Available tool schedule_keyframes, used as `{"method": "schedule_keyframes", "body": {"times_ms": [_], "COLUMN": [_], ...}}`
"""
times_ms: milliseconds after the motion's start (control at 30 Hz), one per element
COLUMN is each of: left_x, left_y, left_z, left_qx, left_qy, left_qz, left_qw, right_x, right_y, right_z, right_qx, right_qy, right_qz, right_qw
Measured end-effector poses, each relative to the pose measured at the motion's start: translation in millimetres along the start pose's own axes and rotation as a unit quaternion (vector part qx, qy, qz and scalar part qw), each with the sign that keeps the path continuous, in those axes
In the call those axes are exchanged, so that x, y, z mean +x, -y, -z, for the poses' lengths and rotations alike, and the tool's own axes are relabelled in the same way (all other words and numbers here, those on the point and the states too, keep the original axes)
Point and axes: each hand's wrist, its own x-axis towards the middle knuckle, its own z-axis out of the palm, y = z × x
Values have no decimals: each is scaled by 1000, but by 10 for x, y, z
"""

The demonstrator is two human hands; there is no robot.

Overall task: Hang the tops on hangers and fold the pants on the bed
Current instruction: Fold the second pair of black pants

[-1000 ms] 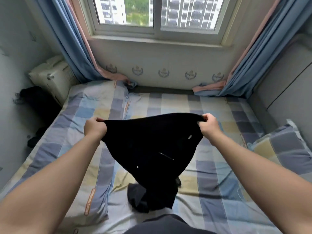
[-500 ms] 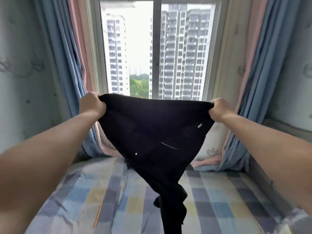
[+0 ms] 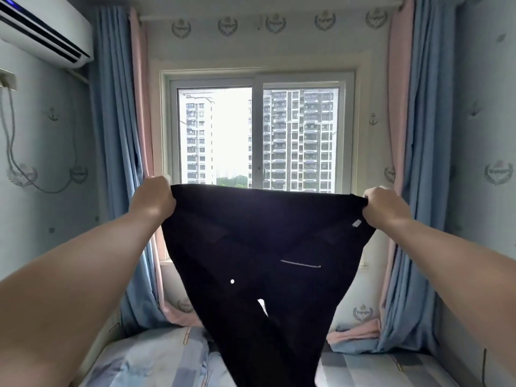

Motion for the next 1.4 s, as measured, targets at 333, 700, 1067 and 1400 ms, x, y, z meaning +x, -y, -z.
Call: {"method": "schedule_keyframes", "body": {"times_ms": [333, 700, 1067, 1400], "left_x": [85, 51, 14, 83], "left_y": [81, -21, -154, 9], "left_z": [-78, 63, -44, 64], "left_qx": [-132, -590, -631, -168], "left_qy": [68, 182, 67, -150], "left_qz": [179, 378, 215, 107], "left_qw": [973, 690, 742, 968], "right_x": [64, 173, 108, 198], "right_y": [-88, -43, 42, 107], "right_z": [130, 130, 288, 180], "right_qx": [139, 453, 604, 456], "right_qy": [33, 173, 230, -2], "right_qz": [-116, -349, -208, -84], "right_qw": [983, 802, 734, 886]}}
